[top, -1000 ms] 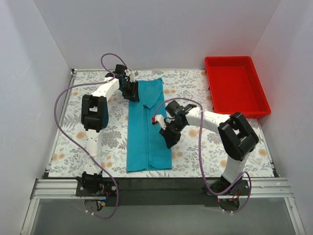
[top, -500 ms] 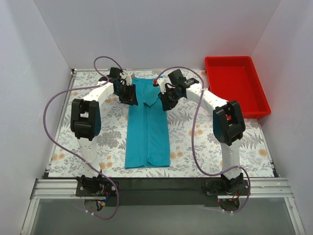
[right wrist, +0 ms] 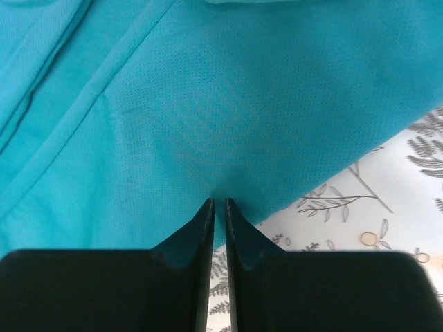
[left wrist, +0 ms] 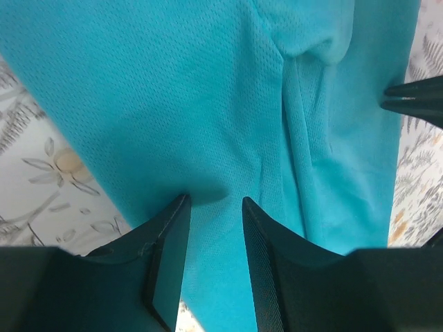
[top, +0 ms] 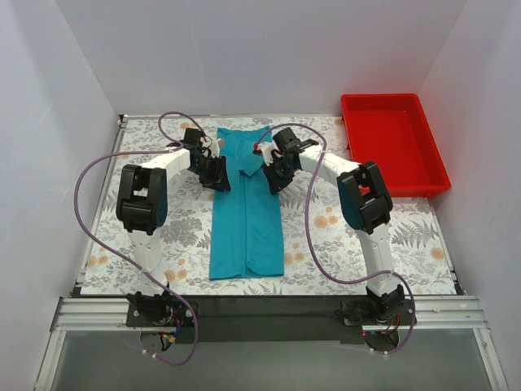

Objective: Fold and stack the t-shirts
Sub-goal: Fold the tshirt

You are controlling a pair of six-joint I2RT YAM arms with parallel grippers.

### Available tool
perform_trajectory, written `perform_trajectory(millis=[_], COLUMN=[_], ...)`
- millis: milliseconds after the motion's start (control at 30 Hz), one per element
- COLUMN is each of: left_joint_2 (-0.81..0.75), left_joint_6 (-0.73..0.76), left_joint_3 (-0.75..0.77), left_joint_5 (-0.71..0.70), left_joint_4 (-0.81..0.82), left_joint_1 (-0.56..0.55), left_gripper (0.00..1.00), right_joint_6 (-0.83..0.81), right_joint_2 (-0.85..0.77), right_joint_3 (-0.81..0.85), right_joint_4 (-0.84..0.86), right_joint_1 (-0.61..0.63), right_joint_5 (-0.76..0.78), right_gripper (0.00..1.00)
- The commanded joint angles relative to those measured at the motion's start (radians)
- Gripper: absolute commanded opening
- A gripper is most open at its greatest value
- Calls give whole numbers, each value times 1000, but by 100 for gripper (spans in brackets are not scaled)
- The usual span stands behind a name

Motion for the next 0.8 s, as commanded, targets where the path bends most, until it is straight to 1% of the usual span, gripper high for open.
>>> perform_trajectory(millis=[0,100,267,400,433,567,767], left_joint_2=[52,83,132,186,194,249,309], left_joint_6=[-9,-29,-32,-48,-49,-37,-48], left_joint_3=[37,67,127,185,198,261,342], left_joint_5=[-17,-6,-26,8,-3,-38,-21], left_joint_4=[52,69,94,87,89,86,71], left_joint_1=[-2,-2,-2,-2,-2,-2,-2], left_gripper=[35,35,35,35,35,35,36], right_joint_6=[19,28,34,30,31,42,46], right_joint_2=[26,41,72,101,103,121,147], right_joint_3=[22,21,48,84,97,110,139], right_joint_4=[46,55,63,71,71,72,78], right_joint_1=[-24,-53,-97,-132,-139,-149,-150], right_joint_5=[90,111,87,78,71,25,19], right_gripper=[16,16,16,15,16,16,17])
